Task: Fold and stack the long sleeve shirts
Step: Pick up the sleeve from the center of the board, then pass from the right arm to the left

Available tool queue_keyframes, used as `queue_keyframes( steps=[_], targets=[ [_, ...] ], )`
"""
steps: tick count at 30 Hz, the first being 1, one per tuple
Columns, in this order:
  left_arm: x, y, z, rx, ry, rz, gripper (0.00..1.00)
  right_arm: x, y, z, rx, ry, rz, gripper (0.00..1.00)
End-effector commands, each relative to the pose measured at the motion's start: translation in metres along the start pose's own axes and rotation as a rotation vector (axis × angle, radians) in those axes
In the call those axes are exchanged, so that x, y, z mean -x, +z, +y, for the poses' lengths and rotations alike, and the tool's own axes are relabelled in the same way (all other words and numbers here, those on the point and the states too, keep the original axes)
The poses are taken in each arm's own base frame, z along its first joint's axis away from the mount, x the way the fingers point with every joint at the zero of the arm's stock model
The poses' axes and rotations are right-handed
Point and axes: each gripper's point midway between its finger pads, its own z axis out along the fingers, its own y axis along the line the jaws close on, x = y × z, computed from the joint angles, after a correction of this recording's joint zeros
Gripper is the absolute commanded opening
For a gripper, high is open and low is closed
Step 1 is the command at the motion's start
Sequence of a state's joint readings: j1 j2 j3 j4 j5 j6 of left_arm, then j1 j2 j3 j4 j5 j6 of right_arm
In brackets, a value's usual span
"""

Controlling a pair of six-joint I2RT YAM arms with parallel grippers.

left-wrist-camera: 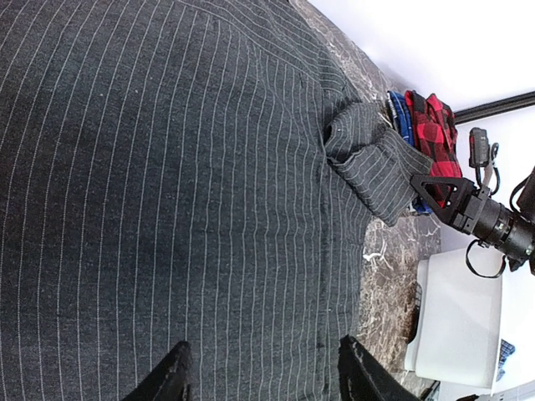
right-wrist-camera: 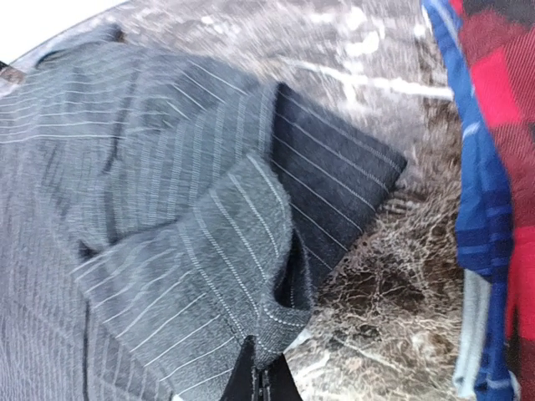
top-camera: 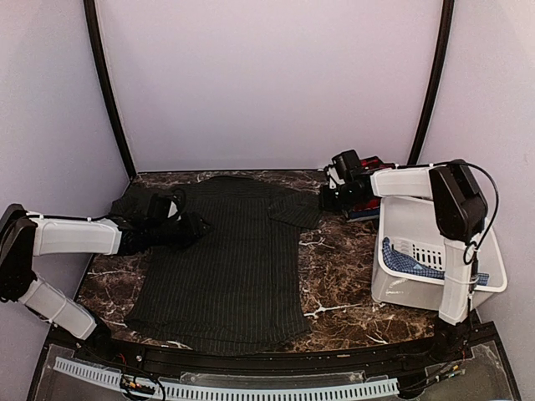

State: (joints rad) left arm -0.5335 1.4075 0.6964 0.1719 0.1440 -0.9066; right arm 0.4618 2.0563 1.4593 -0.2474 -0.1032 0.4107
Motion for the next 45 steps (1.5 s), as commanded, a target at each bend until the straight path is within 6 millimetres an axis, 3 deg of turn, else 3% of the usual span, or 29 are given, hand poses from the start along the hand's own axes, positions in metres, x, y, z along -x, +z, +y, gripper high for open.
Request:
queue_keyframes(
  steps=[1,6,11,15,17,20,27,35,40,45],
  targets=[
    [0.003,-0.007,-0.022,-0.093,-0.012,-0.007,0.58,0.025,-0.029,0.031,0.041,-0.091,-0.117,0.0],
    [0.001,-0.009,-0.044,-0.213,-0.077,0.019,0.58,0.012,-0.043,0.07,0.102,-0.199,-0.135,0.0],
    [-0.009,-0.007,-0.062,-0.356,-0.222,0.078,0.63,-0.02,-0.055,0.119,0.228,-0.314,-0.139,0.0],
    [-0.014,0.01,-0.083,-0.437,-0.317,0.128,0.69,-0.051,-0.061,0.155,0.34,-0.413,-0.14,0.0],
    [-0.023,0.021,-0.096,-0.461,-0.367,0.174,0.71,-0.066,-0.06,0.164,0.377,-0.445,-0.129,0.0],
    [-0.027,0.036,-0.109,-0.486,-0.418,0.203,0.72,-0.084,-0.056,0.166,0.397,-0.47,-0.108,0.0],
    [-0.045,0.07,-0.118,-0.484,-0.479,0.27,0.74,-0.107,-0.046,0.17,0.414,-0.502,-0.064,0.0],
    [-0.049,0.094,-0.113,-0.426,-0.466,0.27,0.74,-0.129,-0.036,0.177,0.412,-0.581,-0.026,0.0],
    [-0.05,0.105,-0.097,-0.304,-0.302,0.246,0.72,-0.132,-0.03,0.171,0.377,-0.606,-0.024,0.0],
    [-0.036,0.099,-0.088,-0.169,-0.02,0.185,0.72,-0.128,-0.034,0.169,0.354,-0.644,-0.047,0.0]
  ],
)
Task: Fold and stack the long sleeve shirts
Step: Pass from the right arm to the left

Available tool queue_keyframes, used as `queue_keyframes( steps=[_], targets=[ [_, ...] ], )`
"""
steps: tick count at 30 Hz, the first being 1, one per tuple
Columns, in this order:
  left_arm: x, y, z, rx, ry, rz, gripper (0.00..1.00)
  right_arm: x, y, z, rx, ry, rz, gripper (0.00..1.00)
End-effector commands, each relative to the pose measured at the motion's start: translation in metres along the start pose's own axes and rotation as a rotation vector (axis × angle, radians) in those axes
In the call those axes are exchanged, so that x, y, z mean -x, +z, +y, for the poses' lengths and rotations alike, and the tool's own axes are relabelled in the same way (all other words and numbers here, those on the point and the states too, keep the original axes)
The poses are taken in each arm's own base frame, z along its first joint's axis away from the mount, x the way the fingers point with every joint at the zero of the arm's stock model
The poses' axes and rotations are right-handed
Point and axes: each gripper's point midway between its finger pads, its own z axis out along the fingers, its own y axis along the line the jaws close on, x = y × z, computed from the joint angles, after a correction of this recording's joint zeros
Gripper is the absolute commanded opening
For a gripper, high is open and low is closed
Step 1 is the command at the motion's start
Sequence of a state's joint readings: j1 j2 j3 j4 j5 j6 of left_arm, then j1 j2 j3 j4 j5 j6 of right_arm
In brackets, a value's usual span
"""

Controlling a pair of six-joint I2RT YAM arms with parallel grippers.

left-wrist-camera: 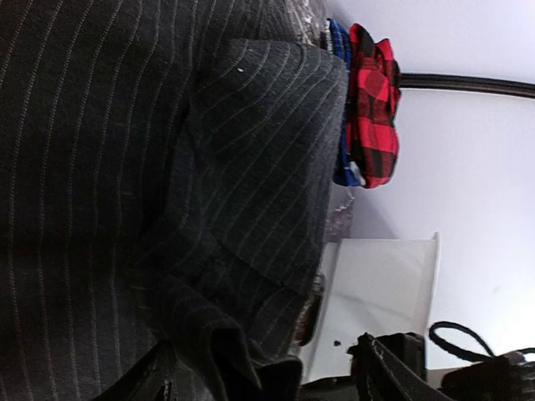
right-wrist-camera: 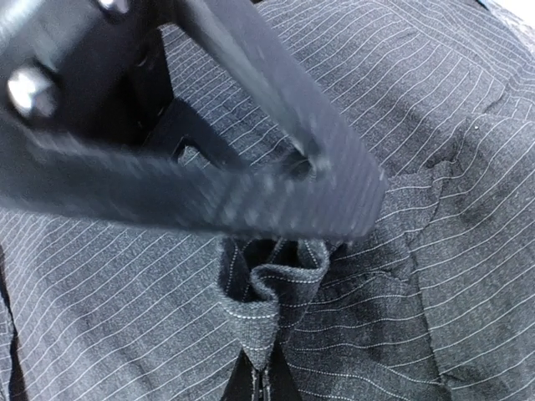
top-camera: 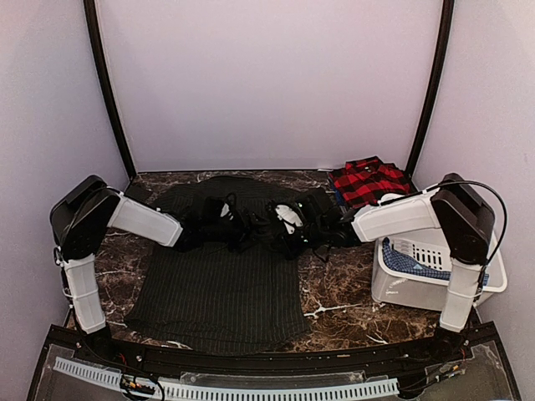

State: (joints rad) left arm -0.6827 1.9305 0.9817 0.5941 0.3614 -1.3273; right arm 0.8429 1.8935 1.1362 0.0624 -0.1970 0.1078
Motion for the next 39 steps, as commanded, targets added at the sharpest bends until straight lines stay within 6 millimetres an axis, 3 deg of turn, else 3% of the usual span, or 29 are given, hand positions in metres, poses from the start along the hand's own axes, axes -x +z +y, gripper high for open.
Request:
queue_keyframes(
  steps=[1,4,7,12,15,17,22,29,39],
  targets=[
    [0.014,-0.019,-0.001,0.176,0.374,-0.037,0.73,0.005,-0.004,-0.003,-0.033,-0.069,-0.02,0.0],
    [0.029,-0.036,-0.013,0.241,0.588,-0.097,0.74,0.013,-0.011,-0.005,-0.058,-0.102,-0.052,0.0],
    [0.033,-0.046,-0.03,0.233,0.833,-0.103,0.75,0.025,-0.019,-0.003,-0.055,-0.131,-0.091,0.0],
    [0.028,-0.056,-0.058,0.168,1.166,-0.099,0.75,0.04,-0.028,0.005,-0.025,-0.181,-0.131,0.0],
    [0.017,-0.06,-0.059,0.104,1.35,-0.083,0.74,0.051,-0.036,0.01,-0.01,-0.204,-0.158,0.0],
    [0.012,-0.067,-0.076,0.029,1.481,-0.132,0.75,0.056,-0.041,0.013,0.0,-0.224,-0.171,0.0],
    [-0.003,-0.072,-0.087,-0.054,1.761,-0.124,0.77,0.062,-0.047,0.018,0.014,-0.268,-0.169,0.0],
    [-0.018,-0.059,-0.075,-0.097,1.946,0.046,0.79,0.068,-0.059,0.02,-0.002,-0.303,-0.199,0.0],
    [-0.023,-0.039,-0.062,-0.125,1.971,0.199,0.78,0.066,-0.06,0.018,-0.054,-0.35,-0.191,0.0]
  ],
)
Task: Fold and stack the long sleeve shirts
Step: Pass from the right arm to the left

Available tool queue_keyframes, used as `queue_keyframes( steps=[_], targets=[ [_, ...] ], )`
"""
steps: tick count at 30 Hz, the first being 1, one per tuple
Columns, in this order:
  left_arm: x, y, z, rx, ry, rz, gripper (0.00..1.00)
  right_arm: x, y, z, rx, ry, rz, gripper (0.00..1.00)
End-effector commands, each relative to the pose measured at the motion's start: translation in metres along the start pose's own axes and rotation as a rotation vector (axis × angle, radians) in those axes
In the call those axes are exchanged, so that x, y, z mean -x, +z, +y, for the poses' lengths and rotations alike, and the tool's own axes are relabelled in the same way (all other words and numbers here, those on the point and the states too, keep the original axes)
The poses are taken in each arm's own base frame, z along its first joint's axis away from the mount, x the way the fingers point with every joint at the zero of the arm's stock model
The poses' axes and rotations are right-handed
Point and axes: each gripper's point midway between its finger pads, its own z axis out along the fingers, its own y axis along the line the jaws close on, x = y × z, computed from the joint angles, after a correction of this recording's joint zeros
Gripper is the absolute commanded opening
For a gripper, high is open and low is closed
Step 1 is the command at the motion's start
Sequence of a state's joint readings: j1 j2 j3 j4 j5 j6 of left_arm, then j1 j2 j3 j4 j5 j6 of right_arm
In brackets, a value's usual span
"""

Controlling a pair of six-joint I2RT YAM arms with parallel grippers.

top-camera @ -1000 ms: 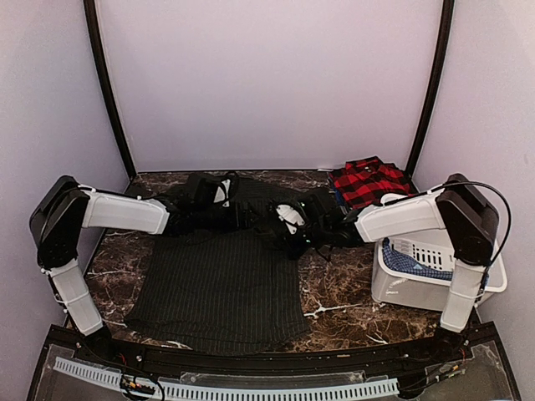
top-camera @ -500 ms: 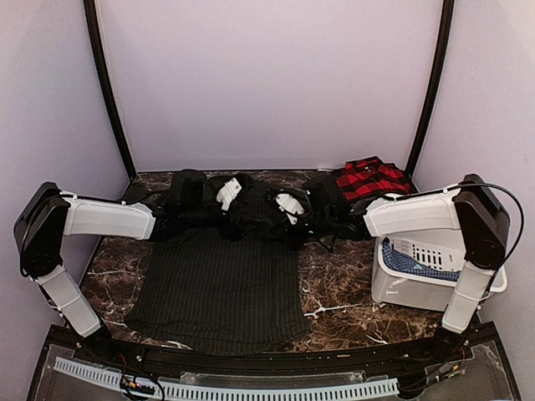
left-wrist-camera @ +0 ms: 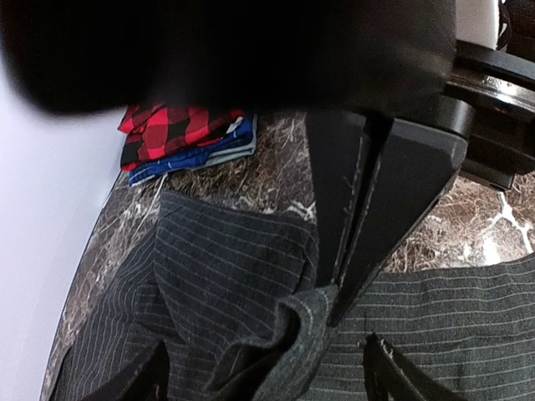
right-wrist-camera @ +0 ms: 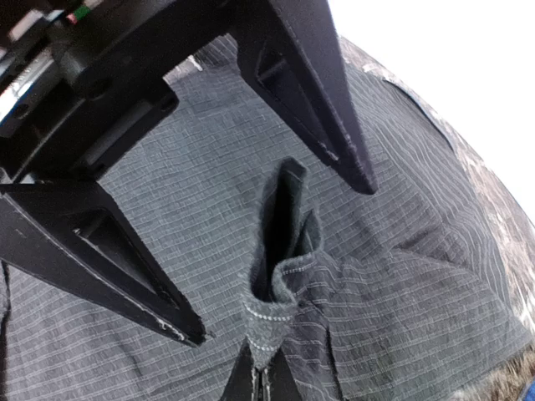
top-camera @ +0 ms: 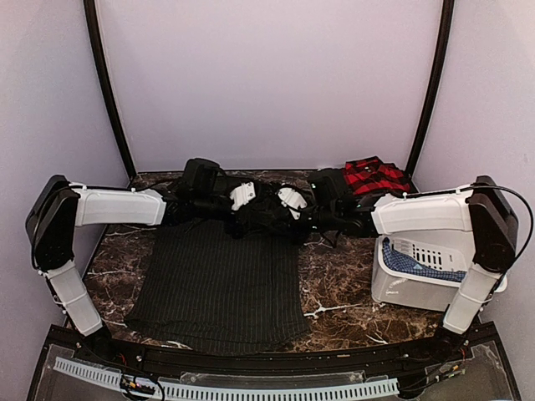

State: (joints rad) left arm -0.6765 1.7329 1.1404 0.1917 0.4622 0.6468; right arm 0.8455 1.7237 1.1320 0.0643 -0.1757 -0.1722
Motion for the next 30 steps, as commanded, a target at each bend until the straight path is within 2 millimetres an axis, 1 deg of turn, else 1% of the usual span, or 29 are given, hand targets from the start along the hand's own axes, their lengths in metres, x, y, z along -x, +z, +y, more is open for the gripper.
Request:
queue_keyframes(
  steps=[1,4,7,10,13,16,19,23,28,30],
  targets=[
    [-0.012,0.008,-0.017,-0.12,0.011,0.043,0.78,0.011,-0.006,0.001,-0.03,-0.039,-0.032,0.0],
    [-0.013,0.011,-0.021,-0.145,-0.007,0.044,0.75,0.012,-0.007,0.0,-0.038,-0.041,-0.038,0.0],
    [-0.012,0.013,-0.021,-0.143,-0.021,0.032,0.7,0.009,-0.004,-0.002,-0.05,-0.035,-0.025,0.0],
    [-0.014,0.016,-0.023,-0.149,-0.039,0.034,0.66,0.012,-0.006,-0.004,-0.06,-0.025,-0.047,0.0],
    [-0.017,0.018,-0.025,-0.145,-0.055,0.035,0.66,0.017,-0.008,-0.005,-0.064,-0.024,-0.065,0.0],
    [-0.018,0.019,-0.023,-0.129,-0.06,0.029,0.67,0.017,-0.006,-0.004,-0.058,-0.022,-0.062,0.0],
    [-0.02,0.02,-0.022,-0.117,-0.065,0.029,0.66,0.017,-0.007,-0.004,-0.058,-0.014,-0.066,0.0],
    [-0.022,0.023,-0.019,-0.099,-0.08,0.029,0.61,0.023,-0.01,-0.003,-0.056,-0.003,-0.097,0.0],
    [-0.02,0.024,-0.02,-0.095,-0.108,-0.001,0.55,0.023,-0.012,-0.004,-0.062,0.014,-0.113,0.0],
    [-0.02,0.024,-0.021,-0.093,-0.111,-0.008,0.51,0.023,-0.013,-0.004,-0.064,0.017,-0.117,0.0]
  ],
)
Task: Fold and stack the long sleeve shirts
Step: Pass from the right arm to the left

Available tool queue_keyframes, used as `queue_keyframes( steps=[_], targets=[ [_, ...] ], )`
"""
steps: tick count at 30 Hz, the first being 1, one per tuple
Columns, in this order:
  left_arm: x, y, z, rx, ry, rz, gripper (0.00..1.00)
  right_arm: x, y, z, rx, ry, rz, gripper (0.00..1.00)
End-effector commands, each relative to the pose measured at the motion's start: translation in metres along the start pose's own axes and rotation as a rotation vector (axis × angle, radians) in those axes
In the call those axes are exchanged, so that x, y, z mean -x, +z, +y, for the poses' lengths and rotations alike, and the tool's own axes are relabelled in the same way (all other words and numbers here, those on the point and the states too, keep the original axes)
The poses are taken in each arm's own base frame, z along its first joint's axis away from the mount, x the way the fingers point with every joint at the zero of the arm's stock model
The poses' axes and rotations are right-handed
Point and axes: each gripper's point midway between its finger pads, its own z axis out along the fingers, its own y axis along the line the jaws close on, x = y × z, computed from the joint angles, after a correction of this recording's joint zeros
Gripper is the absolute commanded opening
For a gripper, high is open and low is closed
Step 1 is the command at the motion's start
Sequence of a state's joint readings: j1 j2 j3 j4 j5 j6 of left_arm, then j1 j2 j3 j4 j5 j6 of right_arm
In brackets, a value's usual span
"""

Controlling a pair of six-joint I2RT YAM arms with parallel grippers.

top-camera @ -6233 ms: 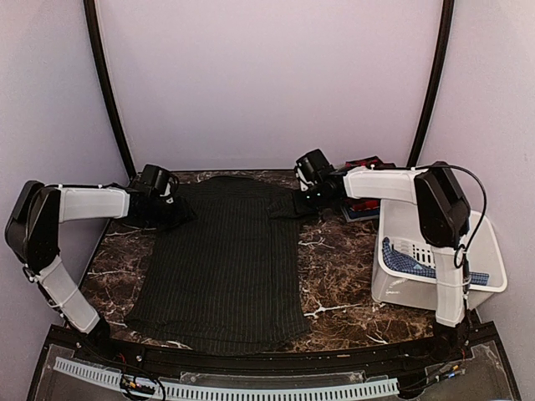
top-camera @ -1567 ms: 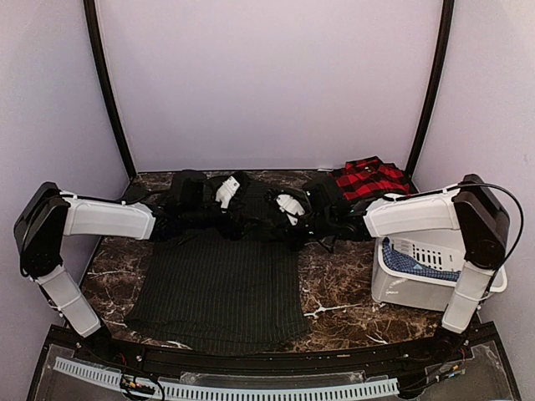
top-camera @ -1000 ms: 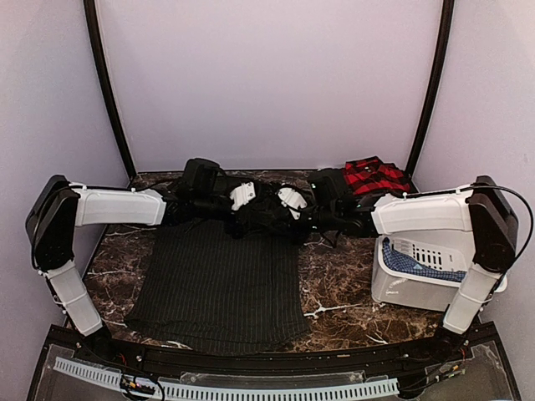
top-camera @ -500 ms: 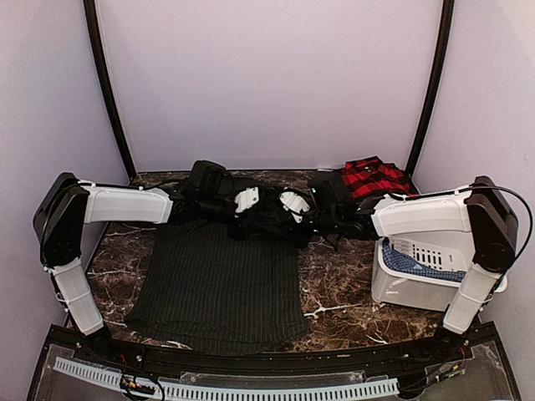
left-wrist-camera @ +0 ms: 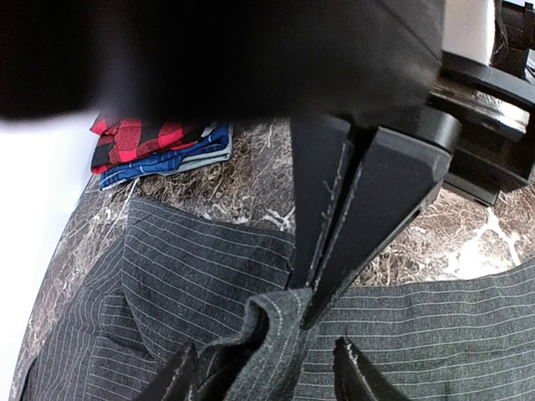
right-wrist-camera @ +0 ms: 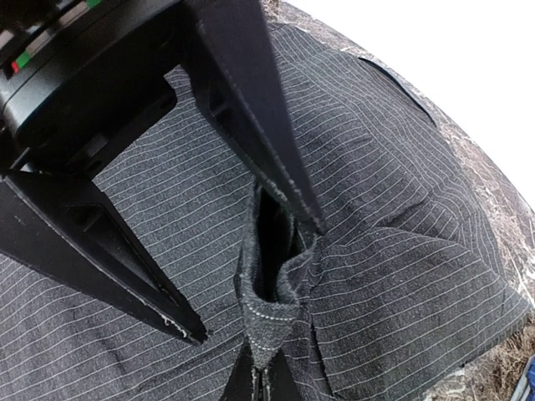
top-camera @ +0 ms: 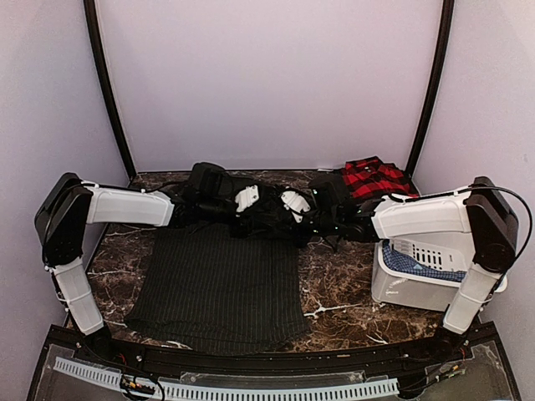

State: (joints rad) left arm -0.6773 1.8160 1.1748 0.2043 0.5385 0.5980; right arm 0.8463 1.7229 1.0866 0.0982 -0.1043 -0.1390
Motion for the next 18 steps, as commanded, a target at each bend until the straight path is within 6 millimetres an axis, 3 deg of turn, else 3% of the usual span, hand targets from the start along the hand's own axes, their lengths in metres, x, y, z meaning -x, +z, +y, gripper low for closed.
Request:
queue_keyframes(
  steps=[1,10,18],
  targets=[
    [-0.0136,0.005,-0.009,-0.01,-0.049,0.011,0.49,0.0374,-0.015,0.0056,0.003,-0.011,-0.137,0.0],
    [-0.0143,0.0051,-0.0089,-0.004,-0.073,0.004,0.34,0.0393,-0.017,0.0,-0.023,0.002,-0.145,0.0],
    [-0.0109,0.0029,-0.0147,-0.027,-0.122,-0.017,0.01,0.0381,-0.0134,-0.0036,-0.037,0.034,-0.132,0.0]
  ],
)
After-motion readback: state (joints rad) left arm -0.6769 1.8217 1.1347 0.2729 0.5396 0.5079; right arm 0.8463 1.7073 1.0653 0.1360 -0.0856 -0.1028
